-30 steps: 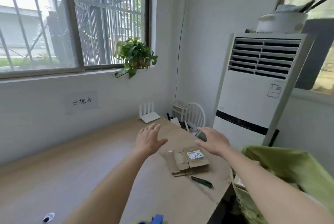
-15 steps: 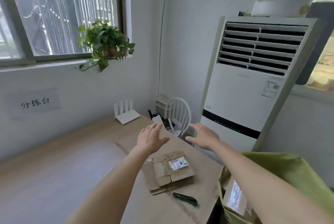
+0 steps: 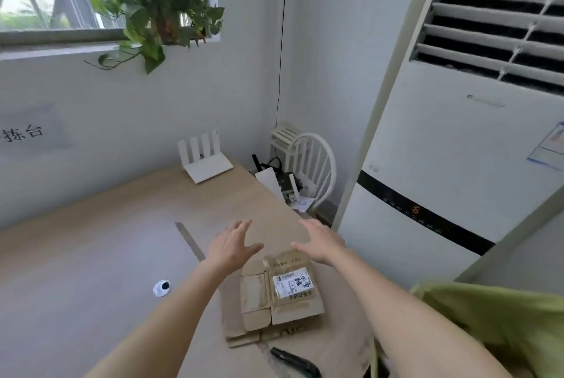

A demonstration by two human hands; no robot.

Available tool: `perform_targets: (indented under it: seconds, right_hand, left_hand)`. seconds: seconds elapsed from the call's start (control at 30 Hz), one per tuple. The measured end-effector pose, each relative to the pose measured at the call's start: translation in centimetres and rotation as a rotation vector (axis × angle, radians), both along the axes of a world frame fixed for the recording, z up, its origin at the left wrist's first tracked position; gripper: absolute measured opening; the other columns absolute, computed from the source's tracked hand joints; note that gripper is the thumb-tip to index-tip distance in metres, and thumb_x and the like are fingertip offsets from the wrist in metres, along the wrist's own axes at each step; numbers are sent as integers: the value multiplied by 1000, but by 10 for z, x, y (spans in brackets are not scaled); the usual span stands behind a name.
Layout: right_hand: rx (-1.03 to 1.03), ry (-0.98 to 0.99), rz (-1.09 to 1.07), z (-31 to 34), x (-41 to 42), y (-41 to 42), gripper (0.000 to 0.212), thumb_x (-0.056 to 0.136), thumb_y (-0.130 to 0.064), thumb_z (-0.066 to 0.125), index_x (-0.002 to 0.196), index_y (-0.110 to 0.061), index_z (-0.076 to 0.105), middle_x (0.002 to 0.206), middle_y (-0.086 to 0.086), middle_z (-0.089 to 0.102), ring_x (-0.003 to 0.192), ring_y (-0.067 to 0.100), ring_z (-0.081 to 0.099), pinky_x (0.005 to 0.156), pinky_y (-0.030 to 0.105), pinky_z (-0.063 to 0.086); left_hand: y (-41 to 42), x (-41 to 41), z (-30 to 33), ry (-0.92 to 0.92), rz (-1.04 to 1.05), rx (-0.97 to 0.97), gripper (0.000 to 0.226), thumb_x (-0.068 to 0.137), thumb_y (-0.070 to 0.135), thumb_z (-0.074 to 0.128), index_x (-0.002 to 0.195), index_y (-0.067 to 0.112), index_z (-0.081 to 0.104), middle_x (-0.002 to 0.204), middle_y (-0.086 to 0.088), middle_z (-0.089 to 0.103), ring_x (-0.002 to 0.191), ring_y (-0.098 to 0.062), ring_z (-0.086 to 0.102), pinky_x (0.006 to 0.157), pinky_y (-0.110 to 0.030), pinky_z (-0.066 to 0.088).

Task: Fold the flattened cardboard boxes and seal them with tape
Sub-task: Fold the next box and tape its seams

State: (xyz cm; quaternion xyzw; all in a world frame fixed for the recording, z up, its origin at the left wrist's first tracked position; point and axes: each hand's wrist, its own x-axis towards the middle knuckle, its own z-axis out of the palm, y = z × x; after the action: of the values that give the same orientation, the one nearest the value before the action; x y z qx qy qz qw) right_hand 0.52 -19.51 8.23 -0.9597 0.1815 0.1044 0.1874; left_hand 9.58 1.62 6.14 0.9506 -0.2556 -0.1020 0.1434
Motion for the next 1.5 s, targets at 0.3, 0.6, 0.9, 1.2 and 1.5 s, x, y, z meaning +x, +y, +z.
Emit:
perform_targets:
  seconds: [0.3,0.6,0.9,1.2,1.5]
  right_hand:
    - [131,197,-3,-150,42,-62,84,90,-60,61,159,-30,25,165,-6,27,148,22,34,116,46,37]
    - [354,301,-171,-277,27,-72,99,67,-66,71,151,-40,24,149,-1,40,132,26,50,105,43,46]
    - [492,92,-334,-292,36,-56,112,75,-56,78,158,-43,4,143,-4,32,120,16,49,93,34,47]
    - [644,-45,-204,-228,29,-21,129,66,-52,89,155,-54,-5,154,-10,27,138,9,34,116,43,37]
    - [798,-113,-106,-166,-29,77,116,62,-58,90,155,-40,23,138,-19,49,125,10,48,109,44,39]
  left_hand:
    - [-49,34,-135,229,121,93,85,88,70,50,157,31,18,159,-3,32,137,-25,43,108,-45,42]
    - [-61,15,-241,401,338,117,94,83,73,55,157,35,11,163,-6,19,145,-27,30,108,-45,41]
    - [-66,6,-271,572,625,-137,123,59,79,73,155,41,8,150,-15,31,134,-35,42,105,-49,44]
    - [-20,-4,-216,604,539,-474,132,41,72,87,142,70,2,144,-11,36,134,-32,42,109,-48,39]
    - [114,-89,-153,325,320,-591,113,53,40,92,139,68,24,116,11,38,108,1,46,87,-19,45]
